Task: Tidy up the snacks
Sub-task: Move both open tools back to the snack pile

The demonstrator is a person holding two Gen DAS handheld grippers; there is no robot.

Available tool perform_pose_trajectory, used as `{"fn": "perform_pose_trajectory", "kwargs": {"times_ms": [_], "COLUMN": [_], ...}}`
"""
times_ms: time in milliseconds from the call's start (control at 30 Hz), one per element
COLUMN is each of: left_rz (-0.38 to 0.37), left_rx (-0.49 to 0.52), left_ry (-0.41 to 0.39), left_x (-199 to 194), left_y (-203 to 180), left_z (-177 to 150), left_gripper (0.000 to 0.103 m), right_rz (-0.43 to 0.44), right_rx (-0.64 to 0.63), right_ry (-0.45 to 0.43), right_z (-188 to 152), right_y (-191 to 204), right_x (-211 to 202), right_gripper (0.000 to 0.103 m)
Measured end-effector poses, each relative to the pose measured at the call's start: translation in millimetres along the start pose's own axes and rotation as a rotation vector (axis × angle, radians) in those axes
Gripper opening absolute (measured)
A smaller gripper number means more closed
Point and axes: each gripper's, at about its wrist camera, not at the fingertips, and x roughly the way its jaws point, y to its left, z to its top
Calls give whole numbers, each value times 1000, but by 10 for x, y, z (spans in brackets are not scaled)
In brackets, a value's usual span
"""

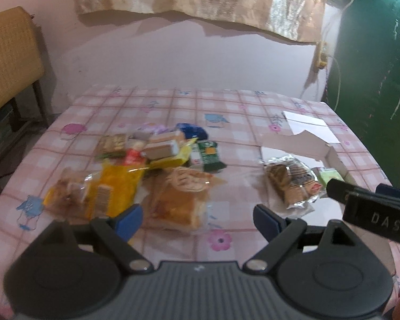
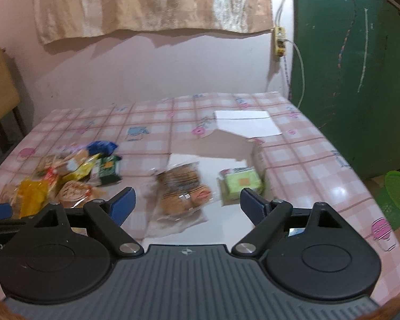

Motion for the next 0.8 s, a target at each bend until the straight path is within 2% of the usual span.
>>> {"fn": "perform_pose_trajectory", "kwargs": {"times_ms": [600,800], "left_rz": [66,124], "left_rx": [-87,-179], "left_ry": [-18,-29], "left_x": [-116,-94], "left_y": [624,919], "left_z": [-227,-249], "left_gripper": [89,89], "right_rz": [109,159], "right_rx": [-79,-111], "right_ry": [44,47], "right_z": [-169,-211], "right_y": [647,852], "right_x": [119,188], "right_gripper": [103,103]}}
